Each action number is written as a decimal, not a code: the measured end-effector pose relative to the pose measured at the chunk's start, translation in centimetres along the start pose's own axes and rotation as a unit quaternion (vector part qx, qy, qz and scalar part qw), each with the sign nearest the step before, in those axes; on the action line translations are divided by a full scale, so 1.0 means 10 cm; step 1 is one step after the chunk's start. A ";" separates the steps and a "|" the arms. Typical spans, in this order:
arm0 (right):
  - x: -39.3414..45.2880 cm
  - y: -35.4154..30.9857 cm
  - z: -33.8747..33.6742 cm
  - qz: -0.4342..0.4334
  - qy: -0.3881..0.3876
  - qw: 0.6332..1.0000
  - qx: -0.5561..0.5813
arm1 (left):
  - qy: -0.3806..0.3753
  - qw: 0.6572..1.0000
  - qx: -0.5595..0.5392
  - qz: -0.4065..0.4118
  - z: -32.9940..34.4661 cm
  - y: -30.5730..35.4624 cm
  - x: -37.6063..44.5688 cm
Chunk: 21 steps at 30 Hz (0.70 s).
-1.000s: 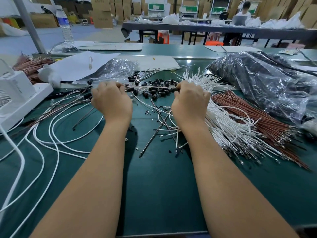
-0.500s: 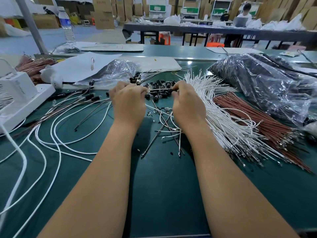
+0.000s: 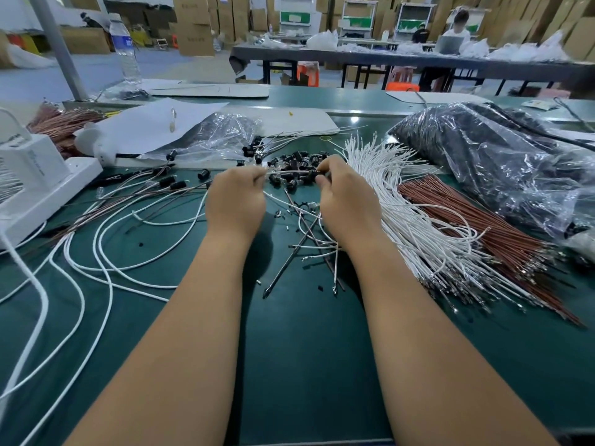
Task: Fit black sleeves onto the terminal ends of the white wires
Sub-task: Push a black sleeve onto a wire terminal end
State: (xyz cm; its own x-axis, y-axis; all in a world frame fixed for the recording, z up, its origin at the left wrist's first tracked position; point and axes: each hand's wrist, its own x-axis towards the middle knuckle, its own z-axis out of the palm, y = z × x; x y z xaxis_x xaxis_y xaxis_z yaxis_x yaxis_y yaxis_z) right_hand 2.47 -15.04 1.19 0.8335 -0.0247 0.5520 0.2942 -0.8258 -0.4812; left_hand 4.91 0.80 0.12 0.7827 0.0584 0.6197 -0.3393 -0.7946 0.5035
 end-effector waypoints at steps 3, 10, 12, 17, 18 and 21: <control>0.00 0.00 0.00 0.008 -0.007 1.000 -0.003 | 0.015 0.998 0.053 -0.036 -0.01 0.02 -0.01; -0.02 -0.05 0.03 -0.021 -0.019 1.000 0.009 | -0.028 0.998 -0.040 0.037 0.12 0.25 -0.05; 0.00 0.00 0.02 0.008 -0.003 1.000 -0.011 | -0.014 0.999 -0.025 -0.019 0.11 0.16 -0.03; 0.02 0.05 0.02 0.039 -0.003 0.999 0.005 | -0.020 0.996 -0.068 -0.059 0.08 0.12 -0.04; 0.01 0.03 0.02 0.028 -0.007 0.999 0.015 | -0.028 0.994 -0.094 -0.048 0.08 0.16 -0.04; 0.00 -0.01 0.03 -0.009 -0.020 0.999 0.043 | -0.055 0.986 -0.158 -0.024 0.10 0.27 -0.04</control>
State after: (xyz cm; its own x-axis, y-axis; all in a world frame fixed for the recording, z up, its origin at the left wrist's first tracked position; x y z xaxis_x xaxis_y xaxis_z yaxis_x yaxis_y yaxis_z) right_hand 2.57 -14.74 1.06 0.8453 0.0129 0.5342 0.3461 -0.7748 -0.5291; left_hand 4.21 -1.96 0.59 0.8479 0.0108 0.5301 -0.4326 -0.5640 0.7034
